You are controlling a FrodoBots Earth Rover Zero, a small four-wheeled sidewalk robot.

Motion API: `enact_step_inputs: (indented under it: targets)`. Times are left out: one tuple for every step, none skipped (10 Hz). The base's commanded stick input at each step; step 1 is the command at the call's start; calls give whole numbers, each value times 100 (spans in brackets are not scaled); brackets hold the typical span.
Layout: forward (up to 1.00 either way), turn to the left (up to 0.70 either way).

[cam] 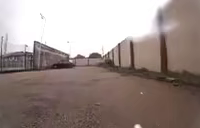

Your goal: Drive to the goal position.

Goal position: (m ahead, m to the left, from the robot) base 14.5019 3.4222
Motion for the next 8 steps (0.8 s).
enact_step_inputs:
  targets:
    - [70, 3]
    - [70, 3]
    - [70, 3]
    - [70, 3]
    - [70, 3]
    - [70, 3]
    - [70, 3]
    - [70, 3]
